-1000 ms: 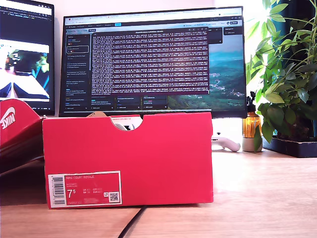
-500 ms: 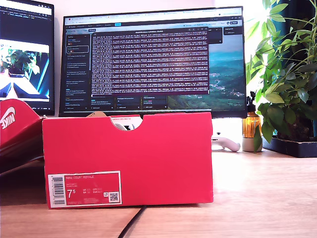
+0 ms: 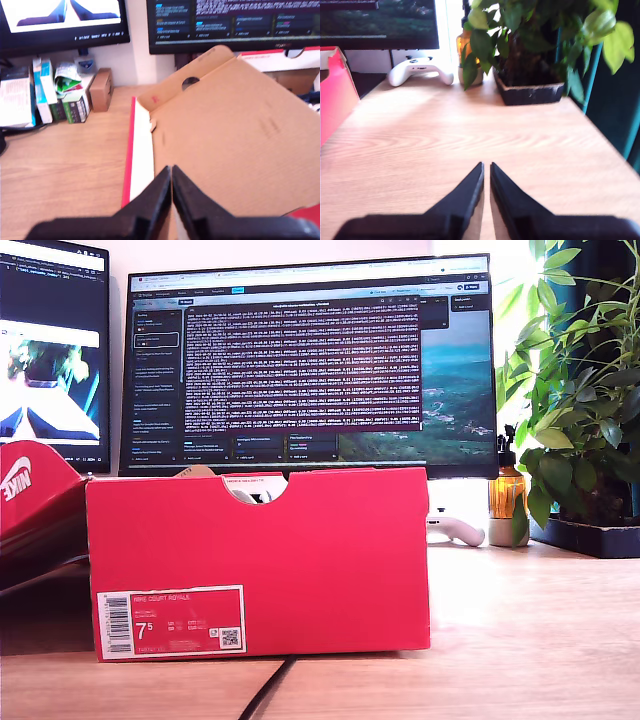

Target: Pack the blue shoes by picking the first shoe and placing it inside the red shoebox, left side, then picking and rotating the second shoe and placing it in the shoebox

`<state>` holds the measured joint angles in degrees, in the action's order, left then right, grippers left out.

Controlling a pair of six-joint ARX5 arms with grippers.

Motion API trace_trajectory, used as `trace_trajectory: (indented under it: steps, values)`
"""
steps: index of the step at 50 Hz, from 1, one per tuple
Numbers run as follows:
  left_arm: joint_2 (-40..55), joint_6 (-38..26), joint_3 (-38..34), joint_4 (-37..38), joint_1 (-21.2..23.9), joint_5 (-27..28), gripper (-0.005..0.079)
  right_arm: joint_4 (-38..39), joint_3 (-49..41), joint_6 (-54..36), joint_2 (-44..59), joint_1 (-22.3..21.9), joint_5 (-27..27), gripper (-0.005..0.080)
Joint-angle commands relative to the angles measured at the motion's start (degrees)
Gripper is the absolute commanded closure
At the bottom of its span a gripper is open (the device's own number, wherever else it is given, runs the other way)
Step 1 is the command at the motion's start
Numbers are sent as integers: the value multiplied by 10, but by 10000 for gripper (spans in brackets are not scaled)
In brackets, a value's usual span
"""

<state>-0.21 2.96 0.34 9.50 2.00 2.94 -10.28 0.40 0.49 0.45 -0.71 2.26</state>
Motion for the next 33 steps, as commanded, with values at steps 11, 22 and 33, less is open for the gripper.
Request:
trace_trajectory:
  steps: [11,22,33]
  values:
    - [-5,31,-17,23,0,0,759,5,0,17,-3,-1,-2,765]
    - [-5,31,-17,23,0,0,759,5,0,17,-3,-1,-2,765]
    - [-5,31,-17,23,0,0,759,5,0,17,-3,-1,-2,765]
